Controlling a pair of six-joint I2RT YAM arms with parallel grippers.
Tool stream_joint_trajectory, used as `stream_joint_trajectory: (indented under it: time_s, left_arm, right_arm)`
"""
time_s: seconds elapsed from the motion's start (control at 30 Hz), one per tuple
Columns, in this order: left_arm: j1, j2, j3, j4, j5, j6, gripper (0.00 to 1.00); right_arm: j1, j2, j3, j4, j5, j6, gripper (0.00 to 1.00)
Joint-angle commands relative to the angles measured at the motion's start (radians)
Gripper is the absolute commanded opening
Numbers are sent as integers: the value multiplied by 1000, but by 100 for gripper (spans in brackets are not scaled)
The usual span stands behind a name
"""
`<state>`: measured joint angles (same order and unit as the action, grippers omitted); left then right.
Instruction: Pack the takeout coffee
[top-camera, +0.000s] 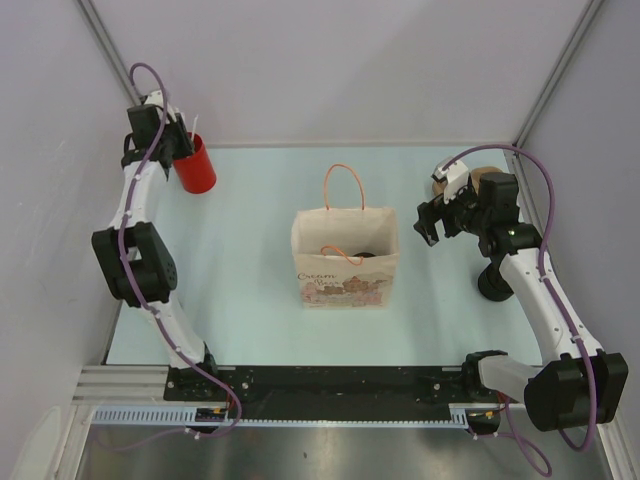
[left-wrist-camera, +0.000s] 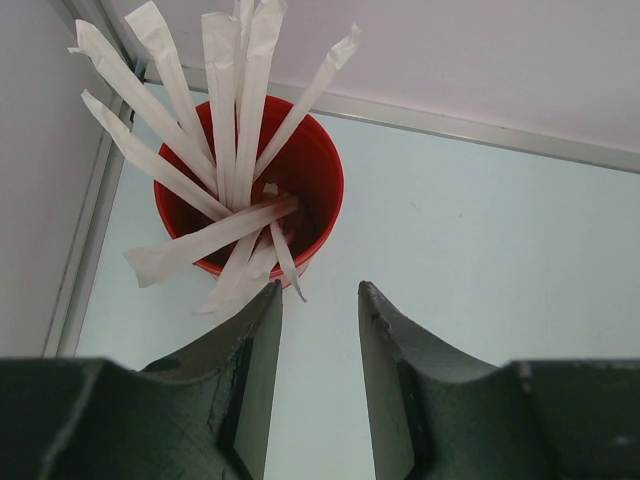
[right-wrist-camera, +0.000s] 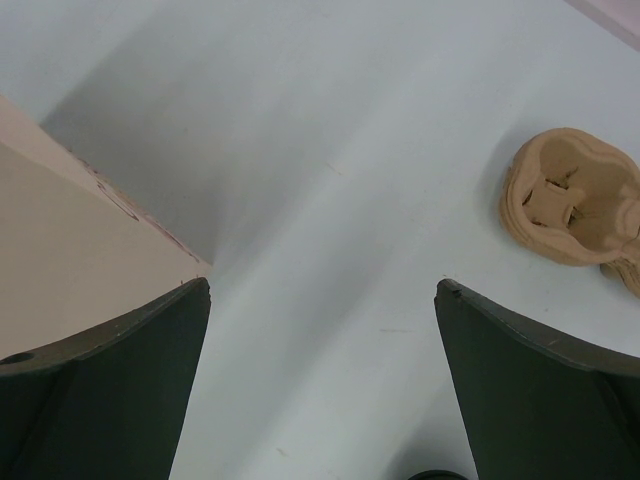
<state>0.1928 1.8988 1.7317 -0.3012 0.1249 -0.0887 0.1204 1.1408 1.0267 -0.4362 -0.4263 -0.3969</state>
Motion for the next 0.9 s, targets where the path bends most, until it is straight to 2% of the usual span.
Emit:
stream_joint_trajectory:
  time_s: [0.0, 0.63, 0.73, 0.87]
  left_arm:
    - [-10, 16, 46, 5, -39, 32, 41]
    - [-29, 57, 86, -4, -114, 53, 36]
    - [-30, 63, 95, -7, -119, 55, 34]
    - [-35, 74, 106, -13, -122, 56, 24]
  right_arm:
    - [-1, -1, -1, 14, -5, -10, 99]
    - [5, 10, -1, 14, 0, -13, 99]
    - [5, 13, -1, 14, 1, -13, 99]
    - [7, 13, -1, 14, 1, -14, 99]
